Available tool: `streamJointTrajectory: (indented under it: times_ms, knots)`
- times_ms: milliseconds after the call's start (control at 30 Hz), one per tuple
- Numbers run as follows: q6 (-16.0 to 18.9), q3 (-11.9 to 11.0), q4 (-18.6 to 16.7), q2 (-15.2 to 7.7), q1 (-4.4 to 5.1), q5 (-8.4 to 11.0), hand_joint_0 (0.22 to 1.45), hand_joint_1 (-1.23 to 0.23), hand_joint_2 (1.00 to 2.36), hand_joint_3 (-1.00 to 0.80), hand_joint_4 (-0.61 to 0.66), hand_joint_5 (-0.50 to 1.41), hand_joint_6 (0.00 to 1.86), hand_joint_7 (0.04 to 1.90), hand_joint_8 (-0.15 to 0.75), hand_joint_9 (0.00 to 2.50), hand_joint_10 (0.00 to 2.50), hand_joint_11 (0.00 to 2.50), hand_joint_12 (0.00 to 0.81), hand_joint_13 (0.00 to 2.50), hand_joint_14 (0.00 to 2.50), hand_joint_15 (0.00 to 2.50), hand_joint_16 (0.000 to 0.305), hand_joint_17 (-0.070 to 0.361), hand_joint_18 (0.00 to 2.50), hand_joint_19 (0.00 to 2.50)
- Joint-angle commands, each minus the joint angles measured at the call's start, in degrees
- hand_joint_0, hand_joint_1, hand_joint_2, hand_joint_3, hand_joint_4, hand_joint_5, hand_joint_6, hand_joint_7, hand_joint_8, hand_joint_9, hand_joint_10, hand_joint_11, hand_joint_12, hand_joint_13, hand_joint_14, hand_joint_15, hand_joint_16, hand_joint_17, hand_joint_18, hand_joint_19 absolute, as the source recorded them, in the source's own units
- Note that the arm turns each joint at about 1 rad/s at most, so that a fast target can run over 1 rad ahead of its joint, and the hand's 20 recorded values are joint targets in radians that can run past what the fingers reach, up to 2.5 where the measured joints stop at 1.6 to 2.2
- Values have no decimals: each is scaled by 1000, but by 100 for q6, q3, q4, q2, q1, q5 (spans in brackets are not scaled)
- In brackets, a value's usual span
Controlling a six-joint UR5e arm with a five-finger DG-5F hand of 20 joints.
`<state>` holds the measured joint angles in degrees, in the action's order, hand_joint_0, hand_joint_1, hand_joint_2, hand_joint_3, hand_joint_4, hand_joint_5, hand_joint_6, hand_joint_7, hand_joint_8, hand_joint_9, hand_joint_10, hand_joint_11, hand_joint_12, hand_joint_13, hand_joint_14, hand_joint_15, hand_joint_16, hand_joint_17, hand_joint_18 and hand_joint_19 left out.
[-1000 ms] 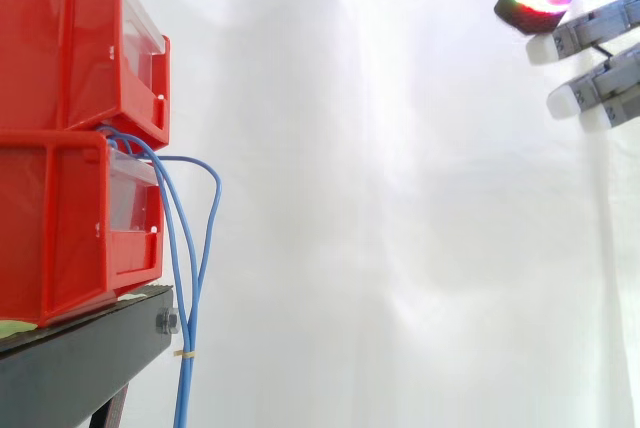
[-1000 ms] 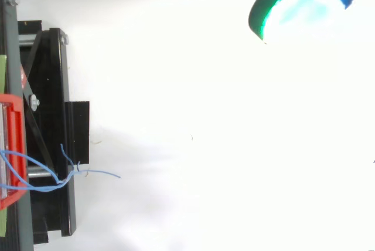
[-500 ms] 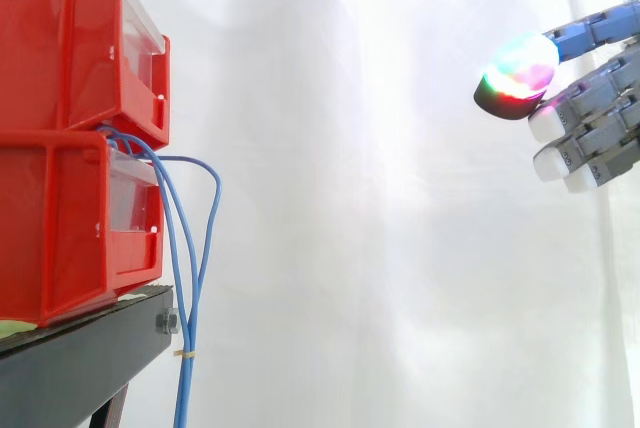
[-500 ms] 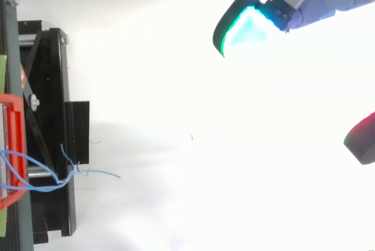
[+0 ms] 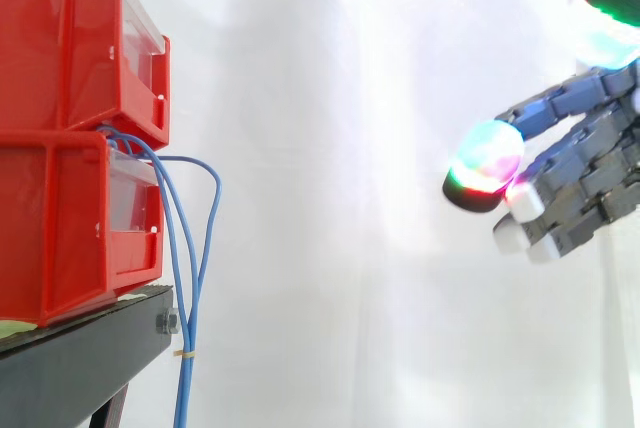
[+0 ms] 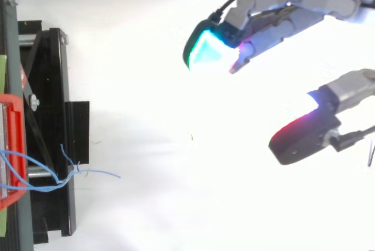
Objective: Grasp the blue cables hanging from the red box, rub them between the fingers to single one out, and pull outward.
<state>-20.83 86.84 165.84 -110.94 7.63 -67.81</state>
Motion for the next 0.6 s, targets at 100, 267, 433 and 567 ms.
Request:
streamJointTrajectory:
  times_ms: [100,267,433,567]
  knots:
    - [-9,0,-271,-446,1,-4,498,-669,1000,-500,316,-151,503,874,326,792,8,297,387,618,7,215,58,130,550,218]
    - [-132,0,-482,-534,28,128,505,-704,1000,-500,319,-150,503,973,322,774,9,367,389,620,8,238,57,129,554,232]
    - [-633,0,-632,-534,81,374,502,-749,1000,-500,296,-172,502,980,328,771,14,760,402,659,13,343,58,132,559,284]
    - [-1028,0,-922,-543,133,453,499,-758,1000,-500,291,-174,502,980,343,755,13,925,404,730,16,453,59,133,625,364]
